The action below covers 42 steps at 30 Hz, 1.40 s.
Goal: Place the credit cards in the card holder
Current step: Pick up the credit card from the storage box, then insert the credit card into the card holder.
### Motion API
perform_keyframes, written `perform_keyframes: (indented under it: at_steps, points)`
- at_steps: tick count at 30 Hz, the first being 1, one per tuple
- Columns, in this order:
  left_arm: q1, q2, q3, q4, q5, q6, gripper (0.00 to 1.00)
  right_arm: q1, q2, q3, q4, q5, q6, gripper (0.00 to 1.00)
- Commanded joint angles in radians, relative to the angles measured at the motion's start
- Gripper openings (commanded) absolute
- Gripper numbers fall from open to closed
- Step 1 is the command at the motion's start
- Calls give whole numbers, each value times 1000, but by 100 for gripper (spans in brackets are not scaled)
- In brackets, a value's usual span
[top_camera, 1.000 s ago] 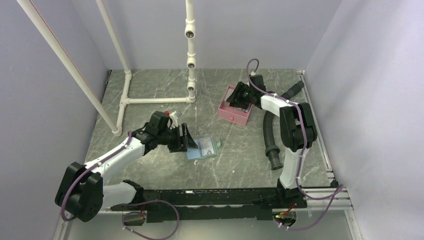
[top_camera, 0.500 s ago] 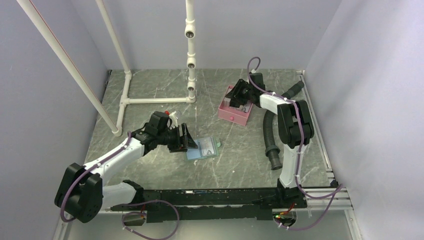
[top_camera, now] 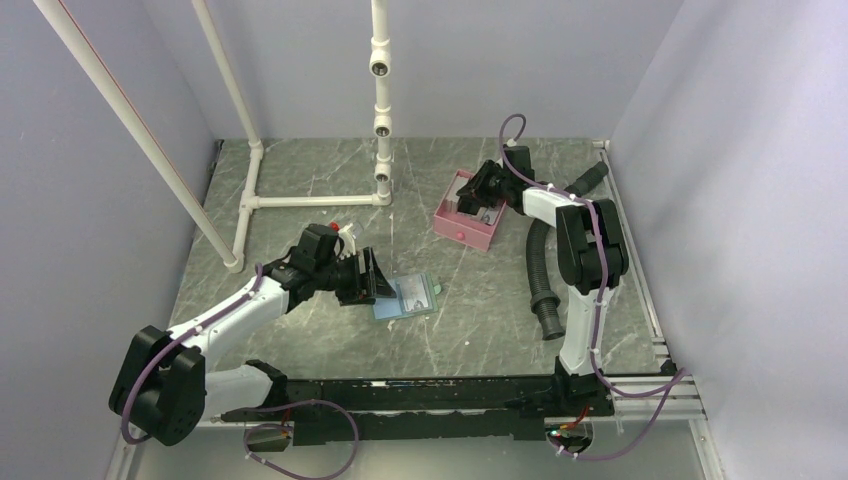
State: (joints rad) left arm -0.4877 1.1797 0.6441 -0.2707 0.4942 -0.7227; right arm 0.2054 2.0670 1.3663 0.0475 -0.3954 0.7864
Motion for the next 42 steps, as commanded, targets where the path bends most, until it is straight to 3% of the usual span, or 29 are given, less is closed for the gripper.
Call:
perform_keyframes:
  at_steps: [1, 9, 19, 24, 28, 32, 35, 38, 42]
  points:
    - [1, -17, -1, 40, 25, -8, 72, 0, -35, 22, 75, -22, 6, 19]
    - [2, -19, -3, 44, 30, -9, 72, -1, -78, 8, 25, -1, 1, 4]
    - [3, -2, -7, 44, 7, -5, 72, 1, -238, -74, -91, 58, -59, 0]
    - [21, -17, -6, 14, -35, 2, 73, 0, -360, -137, -169, 56, -197, 0]
    - [86, -26, -25, 1, -29, 13, 73, 30, -518, -271, -179, -59, -397, 0]
    - [120, 14, -49, 19, -2, 19, 71, 136, -593, -327, -290, -158, -478, 0]
    - [127, 58, -52, 23, -10, 27, 70, 244, -578, -365, -312, -260, -450, 0]
    - [129, 100, -53, 24, -19, 32, 71, 309, -526, -432, -220, -396, -345, 0]
    - [129, 144, -69, 49, -26, 34, 69, 368, -448, -463, -159, -439, -310, 0]
